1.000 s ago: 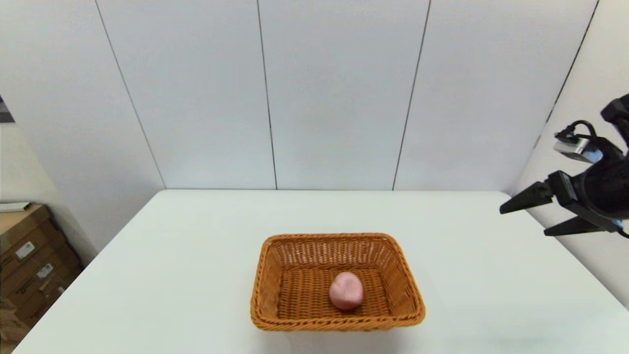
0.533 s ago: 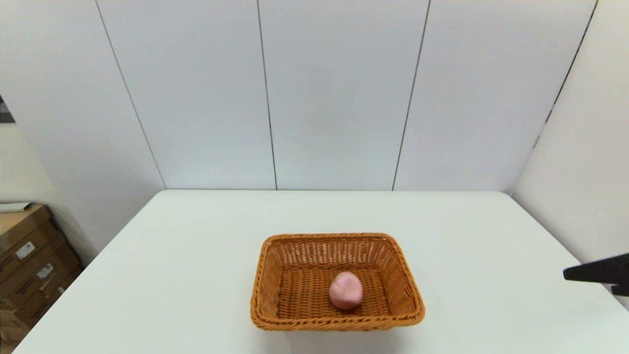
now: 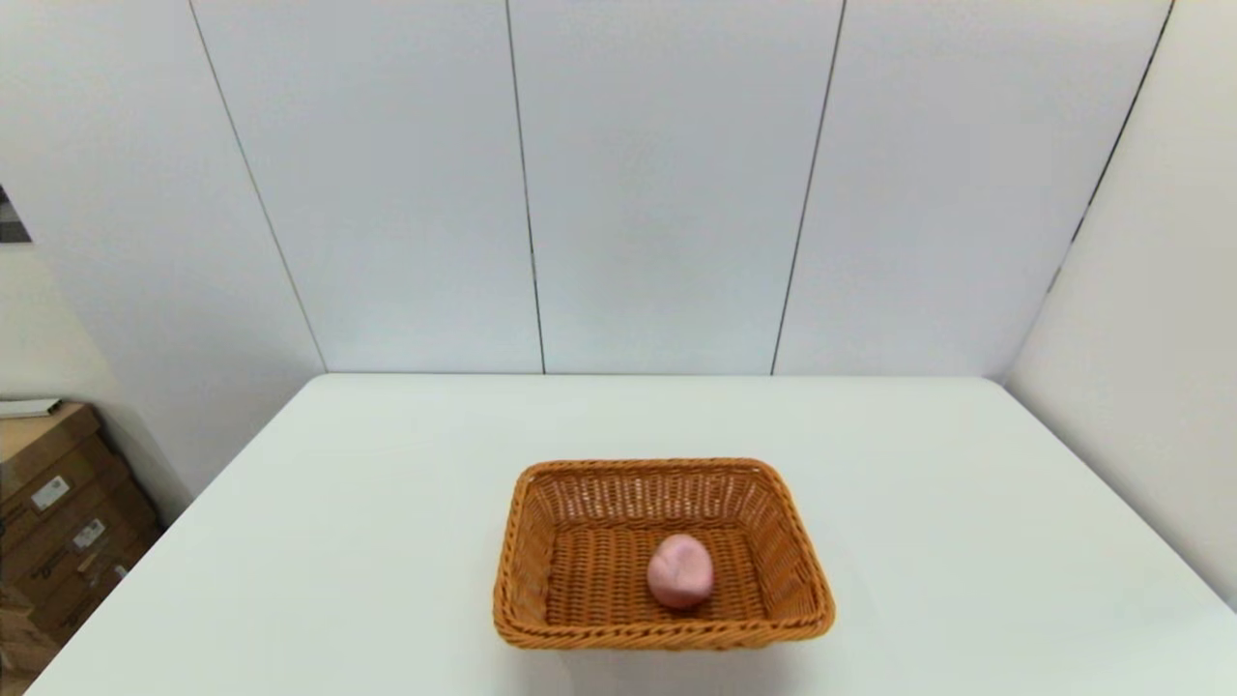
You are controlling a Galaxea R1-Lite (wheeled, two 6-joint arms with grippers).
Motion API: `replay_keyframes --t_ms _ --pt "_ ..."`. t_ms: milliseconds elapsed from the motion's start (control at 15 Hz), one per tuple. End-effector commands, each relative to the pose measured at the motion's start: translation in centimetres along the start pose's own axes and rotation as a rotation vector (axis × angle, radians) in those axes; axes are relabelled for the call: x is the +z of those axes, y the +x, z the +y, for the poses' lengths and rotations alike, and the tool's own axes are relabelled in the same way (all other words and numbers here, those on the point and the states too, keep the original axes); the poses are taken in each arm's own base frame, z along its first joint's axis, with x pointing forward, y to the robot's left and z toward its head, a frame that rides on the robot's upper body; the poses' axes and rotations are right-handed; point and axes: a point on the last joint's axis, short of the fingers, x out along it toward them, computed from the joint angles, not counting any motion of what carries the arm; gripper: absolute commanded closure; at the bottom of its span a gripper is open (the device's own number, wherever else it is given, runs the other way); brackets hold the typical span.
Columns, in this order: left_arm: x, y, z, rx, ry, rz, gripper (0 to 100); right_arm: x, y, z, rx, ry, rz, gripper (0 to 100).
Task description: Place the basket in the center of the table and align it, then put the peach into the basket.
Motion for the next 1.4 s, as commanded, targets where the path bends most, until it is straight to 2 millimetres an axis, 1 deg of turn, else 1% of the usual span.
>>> replay_keyframes --t_ms 67,200,400,533,667,800,867,933,1067,1267,1400 --pt "0.0 0.0 0.0 0.0 -0.001 0.0 0 -5.7 -1.7 -0.1 0.028 -0.011 -0.003 0" --pt "0.0 0.0 0.0 0.0 -0.001 0.002 0 -6.9 -2.0 -0.4 0.095 -0.013 0.019 0" --pt "0.0 0.0 0.0 0.0 -0.001 0.002 0 -7.9 -2.6 -1.0 0.15 -0.027 0.044 0" --pt "0.0 0.0 0.0 0.0 -0.001 0.002 0 -9.9 -2.8 -1.5 0.134 -0.046 -0.025 0" --pt "0.0 0.0 0.0 0.0 -0.001 0.002 0 -11.2 -2.4 -1.9 0.142 -0.06 -0.11 0" --pt "0.0 0.0 0.0 0.0 -0.001 0.002 0 -12.0 -1.3 -2.2 0.083 -0.085 -0.23 0" --pt "0.0 0.0 0.0 0.0 -0.001 0.002 0 -12.3 -0.3 -2.5 0.043 -0.103 -0.306 0" --pt "0.0 0.0 0.0 0.0 -0.001 0.002 0 -12.5 0.7 -2.6 0.021 -0.124 -0.397 0" --pt "0.0 0.0 0.0 0.0 -0.001 0.002 0 -12.6 2.0 -2.8 0.007 -0.13 -0.494 0" --pt "0.0 0.0 0.0 0.0 -0.001 0.002 0 -12.7 3.7 -3.0 -0.001 -0.172 -0.553 0" --pt "0.0 0.0 0.0 0.0 -0.001 0.002 0 -13.6 5.5 -3.3 -0.028 -0.229 -0.571 0"
